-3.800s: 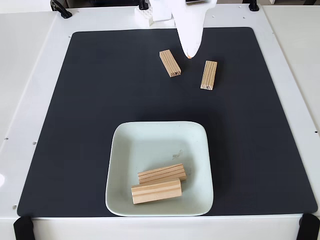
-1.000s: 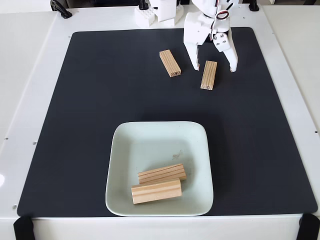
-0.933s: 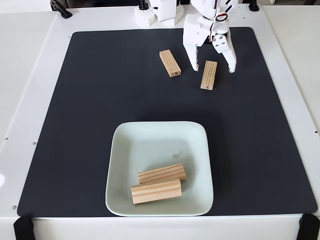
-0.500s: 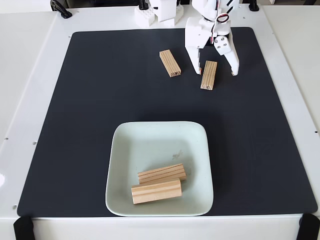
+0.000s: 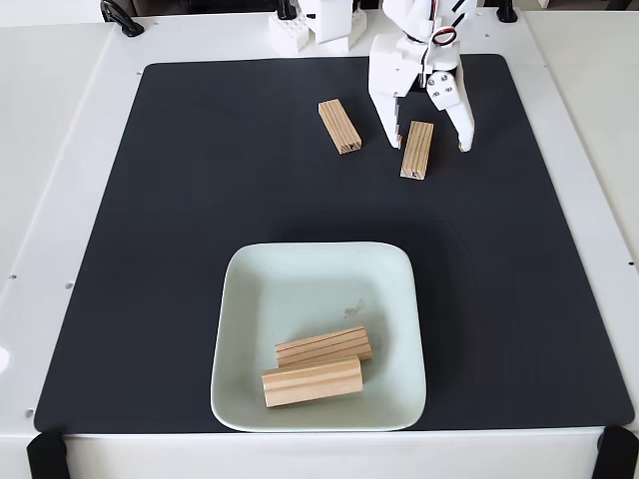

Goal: Pick up the wooden block and place them on the plate.

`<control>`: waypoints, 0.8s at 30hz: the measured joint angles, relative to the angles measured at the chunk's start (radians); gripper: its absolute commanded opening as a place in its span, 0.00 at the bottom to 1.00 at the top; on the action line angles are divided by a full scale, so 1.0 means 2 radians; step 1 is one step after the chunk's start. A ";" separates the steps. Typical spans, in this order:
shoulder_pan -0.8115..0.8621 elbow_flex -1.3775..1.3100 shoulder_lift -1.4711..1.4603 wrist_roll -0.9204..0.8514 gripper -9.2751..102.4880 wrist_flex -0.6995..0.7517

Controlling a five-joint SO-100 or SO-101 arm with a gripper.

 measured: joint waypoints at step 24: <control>0.002 0.041 0.025 0.000 0.08 -0.057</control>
